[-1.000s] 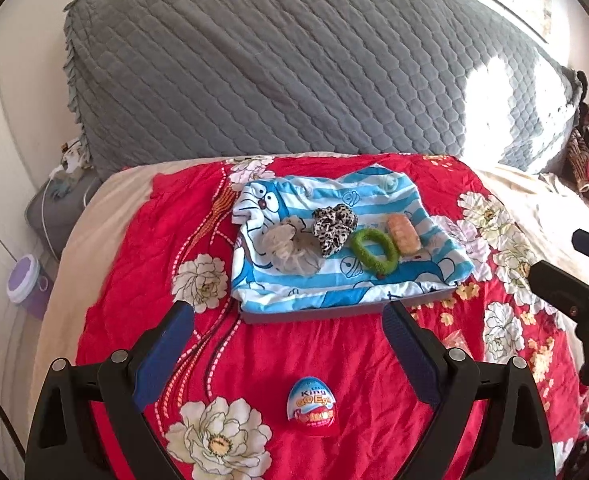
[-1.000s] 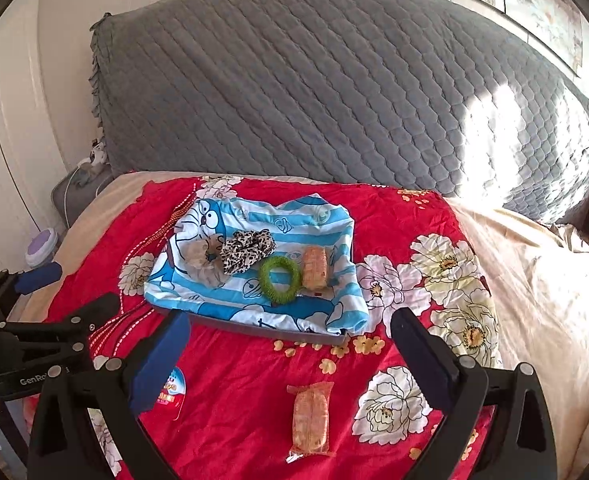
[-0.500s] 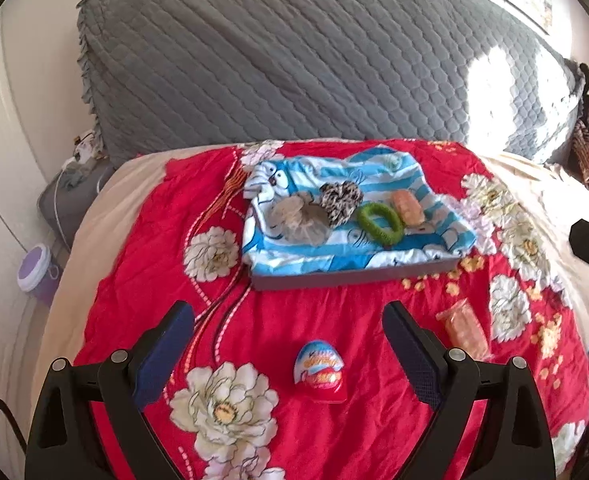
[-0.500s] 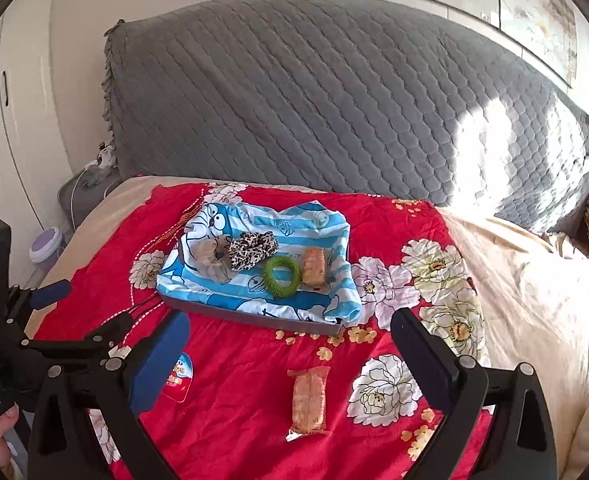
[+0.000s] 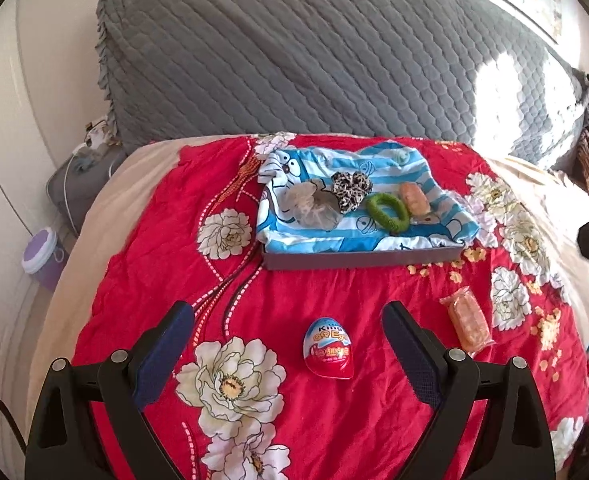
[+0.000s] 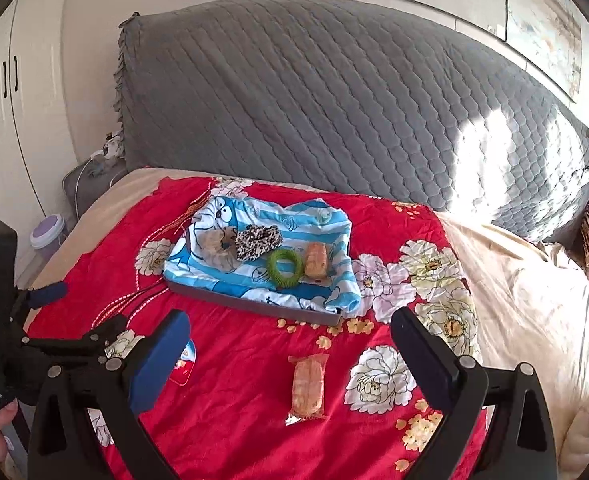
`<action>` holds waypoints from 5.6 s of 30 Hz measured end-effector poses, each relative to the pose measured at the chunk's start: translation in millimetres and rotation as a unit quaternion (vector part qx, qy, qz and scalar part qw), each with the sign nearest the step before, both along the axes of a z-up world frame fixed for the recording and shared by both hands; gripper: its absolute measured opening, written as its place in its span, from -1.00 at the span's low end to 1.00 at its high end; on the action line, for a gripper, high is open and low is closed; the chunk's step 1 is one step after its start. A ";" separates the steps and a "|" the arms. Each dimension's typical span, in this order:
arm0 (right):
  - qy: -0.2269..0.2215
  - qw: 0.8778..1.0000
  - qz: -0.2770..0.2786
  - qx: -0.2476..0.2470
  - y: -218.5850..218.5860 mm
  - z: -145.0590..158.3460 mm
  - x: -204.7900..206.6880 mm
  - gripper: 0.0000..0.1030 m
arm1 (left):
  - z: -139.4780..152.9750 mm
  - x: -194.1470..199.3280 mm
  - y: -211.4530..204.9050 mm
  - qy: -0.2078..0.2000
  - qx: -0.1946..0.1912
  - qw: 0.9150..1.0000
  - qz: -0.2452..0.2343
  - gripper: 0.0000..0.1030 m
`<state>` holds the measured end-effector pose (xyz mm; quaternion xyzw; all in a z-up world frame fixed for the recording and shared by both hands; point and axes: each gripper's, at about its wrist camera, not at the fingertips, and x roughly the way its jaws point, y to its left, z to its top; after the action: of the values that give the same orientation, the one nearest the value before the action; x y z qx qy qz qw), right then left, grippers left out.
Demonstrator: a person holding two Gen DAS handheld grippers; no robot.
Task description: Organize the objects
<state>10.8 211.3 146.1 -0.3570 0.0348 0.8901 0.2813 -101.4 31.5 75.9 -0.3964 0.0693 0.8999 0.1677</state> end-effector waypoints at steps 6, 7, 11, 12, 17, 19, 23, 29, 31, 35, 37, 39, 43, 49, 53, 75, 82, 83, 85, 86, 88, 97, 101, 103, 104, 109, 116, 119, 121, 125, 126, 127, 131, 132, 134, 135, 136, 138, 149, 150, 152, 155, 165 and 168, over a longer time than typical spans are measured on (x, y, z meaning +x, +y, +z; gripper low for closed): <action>-0.004 1.000 0.006 0.002 -6.5 -5.6 3.6 0.97 | 2.0 8.1 -1.8 0.004 -0.002 1.000 -0.003 0.85; -0.004 1.000 0.007 0.003 -8.1 -6.0 3.9 0.97 | 1.7 9.0 -2.2 0.003 -0.004 1.000 -0.003 0.85; -0.010 1.000 0.010 0.007 -14.3 -10.0 5.0 0.97 | 0.2 10.7 -4.8 -0.001 -0.004 1.000 0.000 0.85; -0.012 1.000 0.011 0.006 -15.1 -11.2 5.7 0.97 | -0.1 11.8 -6.0 0.001 -0.005 1.000 0.002 0.85; -0.015 1.000 0.012 0.007 -18.2 -13.7 7.2 0.97 | -0.7 16.3 -7.7 0.001 -0.004 1.000 0.003 0.85; -0.015 1.000 0.012 0.008 -19.5 -13.7 8.1 0.97 | -2.0 18.2 -8.8 0.001 -0.004 1.000 0.004 0.85; -0.013 1.000 0.014 0.013 -22.7 -14.4 10.1 0.97 | -6.6 23.4 -9.2 -0.003 -0.004 1.000 0.003 0.85; -0.018 1.000 0.014 0.013 -24.3 -19.4 14.8 0.97 | -13.5 31.5 -6.3 -0.007 -0.008 1.000 -0.006 0.85; -0.021 1.000 0.015 0.010 -25.0 -22.0 16.8 0.97 | -14.3 33.7 -5.7 -0.007 -0.008 1.000 -0.008 0.85; -0.026 1.000 0.015 0.008 -26.7 -26.9 20.7 0.97 | -15.5 35.7 -6.1 -0.009 -0.008 1.000 -0.007 0.85; -0.030 0.999 0.014 0.004 -27.0 -30.8 21.9 0.97 | -17.7 36.5 -5.8 -0.013 -0.009 1.000 -0.008 0.85; -0.034 0.999 0.014 -0.001 -27.1 -35.7 23.2 0.97 | -19.4 37.6 -5.1 -0.013 -0.011 1.000 -0.009 0.85; -0.041 0.999 0.013 -0.005 -28.0 -44.8 25.0 0.97 | -24.4 38.3 -4.5 -0.016 -0.015 1.000 -0.010 0.85; -0.047 0.999 0.014 -0.005 -30.3 -53.6 25.1 0.97 | -32.9 37.2 -4.1 -0.022 -0.017 1.000 -0.009 0.85; -0.050 0.999 0.012 -0.008 -28.8 -57.7 24.8 0.97 | -41.3 35.4 -4.3 -0.028 -0.020 0.999 -0.009 0.85; -0.069 0.997 -0.004 -0.038 -15.6 -95.9 25.6 0.97 | -89.0 22.9 0.4 -0.074 -0.029 0.997 -0.004 0.85; -0.074 0.996 -0.018 -0.043 -8.2 -113.7 27.5 0.97 | -101.1 22.8 11.2 -0.078 -0.032 0.996 -0.016 0.85; -0.076 0.996 -0.019 -0.041 -7.3 -115.7 27.2 0.97 | -102.2 22.1 11.9 -0.079 -0.032 0.996 -0.017 0.85; -0.078 0.996 -0.019 -0.047 -3.6 -120.6 26.1 0.97 | -104.4 21.0 13.7 -0.080 -0.031 0.996 -0.017 0.85; -0.079 0.995 -0.020 -0.048 -2.1 -122.0 25.4 0.97 | -105.3 20.8 14.1 -0.080 -0.030 0.996 -0.017 0.85; -0.080 0.995 -0.024 -0.049 1.7 -124.4 24.3 0.97 | -108.2 19.5 14.9 -0.084 -0.030 0.996 -0.016 0.85; -0.082 0.993 -0.042 -0.068 20.0 -137.3 17.1 0.97 | -112.2 6.3 19.3 -0.089 -0.023 0.996 -0.013 0.85; -0.089 0.992 -0.048 -0.071 25.9 -144.1 15.5 0.97 | -115.7 -2.9 19.2 -0.092 -0.018 0.996 -0.008 0.85; -0.086 0.992 -0.048 -0.072 26.7 -146.2 15.0 0.97 | -117.8 -7.8 17.9 -0.092 -0.017 0.996 -0.005 0.85; -0.086 0.992 -0.048 -0.074 27.3 -147.5 14.4 0.97 | -118.5 -9.2 17.1 -0.094 -0.017 0.995 -0.003 0.85; -0.082 0.992 -0.053 -0.083 30.2 -154.5 11.0 0.97 | -121.5 -13.6 17.5 -0.099 -0.015 0.995 -0.003 0.85; -0.080 0.990 -0.057 -0.102 32.8 -162.5 4.9 0.97 | -122.5 -9.7 22.6 -0.099 -0.016 0.995 -0.015 0.85; -0.081 0.990 -0.058 -0.102 32.9 -163.3 3.7 0.97 | -122.0 -8.4 26.5 -0.090 -0.028 0.995 -0.021 0.85; -0.083 0.990 -0.058 -0.102 33.6 -164.0 3.7 0.97 | -121.8 -9.7 27.7 -0.090 -0.026 0.995 -0.021 0.85; -0.088 0.989 -0.059 -0.101 35.9 -168.1 3.6 0.97 | -122.7 -11.7 30.8 -0.088 -0.027 0.996 -0.024 0.85; -0.089 0.989 -0.059 -0.099 36.5 -169.2 3.3 0.97 | -122.8 -12.6 32.0 -0.086 -0.028 0.996 -0.026 0.85; -0.091 0.989 -0.060 -0.098 37.4 -170.3 3.1 0.97 | -122.8 -13.5 32.3 -0.085 -0.028 0.996 -0.026 0.85; -0.088 0.989 -0.064 -0.103 43.3 -174.1 1.1 0.97 | -125.3 -17.2 33.0 -0.085 -0.030 0.996 -0.025 0.85; -0.087 0.989 -0.062 -0.104 44.3 -174.8 0.4 0.97 | -126.9 -17.6 32.5 -0.086 -0.029 0.996 -0.023 0.85; -0.089 0.989 -0.061 -0.103 46.8 -176.3 -1.2 0.97 | -131.5 -19.6 32.7 -0.093 -0.026 0.995 -0.022 0.85; -0.089 0.989 -0.060 -0.104 48.4 -177.6 -2.3 0.97 | -133.3 -20.5 33.8 -0.093 -0.028 0.995 -0.021 0.85; -0.091 0.989 -0.060 -0.104 49.5 -178.8 -3.4 0.97 | -135.3 -21.6 34.9 -0.094 -0.030 0.995 -0.021 0.85; -0.093 0.988 -0.061 -0.106 52.9 -182.7 -6.2 0.97 | -137.2 -23.2 35.1 -0.095 -0.027 0.995 -0.021 0.85; -0.098 0.986 -0.066 -0.120 61.2 -196.8 -15.9 0.97 | -146.9 -36.4 39.1 -0.096 -0.035 0.994 -0.027 0.85; -0.098 0.986 -0.066 -0.119 61.7 -196.9 -16.6 0.97 | -147.0 -36.8 39.7 -0.096 -0.036 0.994 -0.029 0.85; -0.096 0.986 -0.068 -0.117 62.8 -196.8 -17.8 0.97 | -145.8 -37.9 40.0 -0.091 -0.035 0.995 -0.029 0.85; -0.092 0.986 -0.076 -0.118 66.7 -197.1 -18.2 0.97 | -145.5 -39.5 39.7 -0.093 -0.032 0.995 -0.028 0.85; -0.101 0.984 -0.082 -0.121 71.3 -200.6 -19.4 0.97 | -145.8 -40.4 42.1 -0.090 -0.034 0.995 -0.031 0.85; -0.101 0.984 -0.083 -0.118 72.1 -200.3 -20.8 0.97 | -146.9 -41.2 43.2 -0.089 -0.036 0.995 -0.032 0.85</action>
<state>-9.9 283.5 -54.2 -0.4718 0.1401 0.8125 0.3126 -142.6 74.8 -71.0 -0.4787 0.0986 0.8521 0.1874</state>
